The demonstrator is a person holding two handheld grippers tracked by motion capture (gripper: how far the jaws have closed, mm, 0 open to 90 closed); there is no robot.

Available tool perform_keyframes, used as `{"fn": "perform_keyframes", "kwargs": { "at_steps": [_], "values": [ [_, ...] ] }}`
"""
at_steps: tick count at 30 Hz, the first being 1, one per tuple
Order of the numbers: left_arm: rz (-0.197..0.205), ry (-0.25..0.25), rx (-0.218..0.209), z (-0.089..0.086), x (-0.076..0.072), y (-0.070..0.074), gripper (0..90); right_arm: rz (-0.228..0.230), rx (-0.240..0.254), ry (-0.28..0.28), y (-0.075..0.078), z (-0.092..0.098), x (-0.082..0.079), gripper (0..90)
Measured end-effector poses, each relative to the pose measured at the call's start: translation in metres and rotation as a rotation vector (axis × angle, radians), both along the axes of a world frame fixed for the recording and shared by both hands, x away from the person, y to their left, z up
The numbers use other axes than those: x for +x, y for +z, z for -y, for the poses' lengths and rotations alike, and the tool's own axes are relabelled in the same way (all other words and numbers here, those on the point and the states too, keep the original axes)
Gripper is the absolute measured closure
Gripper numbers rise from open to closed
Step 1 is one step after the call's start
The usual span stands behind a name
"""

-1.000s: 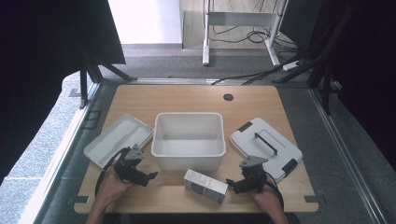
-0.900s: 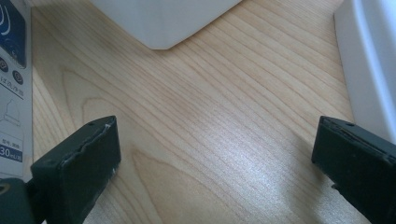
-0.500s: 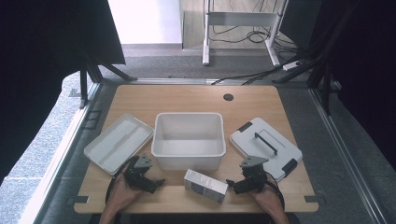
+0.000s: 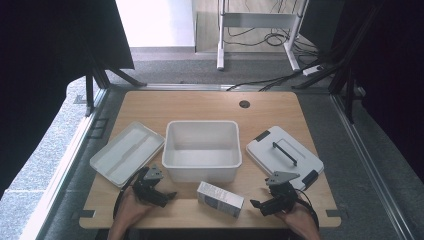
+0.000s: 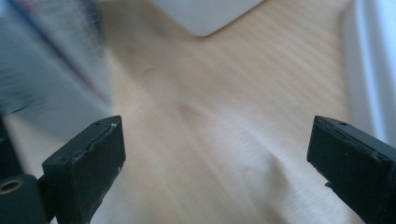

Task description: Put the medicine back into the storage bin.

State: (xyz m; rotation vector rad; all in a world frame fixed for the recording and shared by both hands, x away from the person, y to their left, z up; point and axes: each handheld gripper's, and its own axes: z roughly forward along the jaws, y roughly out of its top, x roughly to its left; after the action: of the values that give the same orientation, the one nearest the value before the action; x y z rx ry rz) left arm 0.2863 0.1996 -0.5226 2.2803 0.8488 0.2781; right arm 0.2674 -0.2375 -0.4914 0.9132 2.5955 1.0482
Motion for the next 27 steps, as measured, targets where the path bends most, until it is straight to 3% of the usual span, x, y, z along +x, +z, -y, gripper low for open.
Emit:
{"fn": "perform_keyframes", "kwargs": {
  "at_steps": [4, 7, 10, 16, 20, 22, 23, 24, 27],
  "values": [
    [0.000, 0.000, 0.000, 0.000, 0.000, 0.000, 0.0, -0.014, -0.009, 0.037, 0.005, -0.003, -0.009, 4.3],
    [0.000, 0.000, 0.000, 0.000, 0.000, 0.000, 0.0, -0.024, -0.006, 0.097, 0.015, -0.012, -0.021, 4.3],
    [0.000, -0.001, 0.000, 0.000, 0.000, 0.000, 0.0, -0.034, -0.006, 0.121, 0.020, -0.016, -0.023, 4.3],
    [0.000, -0.001, 0.002, 0.000, 0.000, 0.000, 0.0, -0.062, -0.041, 0.213, 0.043, -0.044, -0.025, 5.5],
    [0.000, 0.000, 0.002, 0.000, 0.000, 0.000, 0.0, -0.080, -0.149, 0.293, 0.054, -0.079, -0.019, 13.8],
    [0.000, 0.000, 0.002, 0.000, 0.000, 0.000, 0.0, -0.083, -0.169, 0.298, 0.054, -0.085, -0.018, 15.5],
    [0.000, 0.001, 0.002, 0.000, 0.000, 0.000, 0.0, -0.099, -0.226, 0.319, 0.054, -0.101, -0.014, 20.6],
    [0.000, 0.001, 0.002, 0.000, 0.000, 0.000, 0.0, -0.099, -0.226, 0.319, 0.054, -0.101, -0.014, 20.6],
    [0.000, 0.002, 0.001, 0.000, 0.000, 0.000, 0.0, -0.130, -0.294, 0.337, 0.049, -0.121, -0.006, 28.7]
  ]
}}
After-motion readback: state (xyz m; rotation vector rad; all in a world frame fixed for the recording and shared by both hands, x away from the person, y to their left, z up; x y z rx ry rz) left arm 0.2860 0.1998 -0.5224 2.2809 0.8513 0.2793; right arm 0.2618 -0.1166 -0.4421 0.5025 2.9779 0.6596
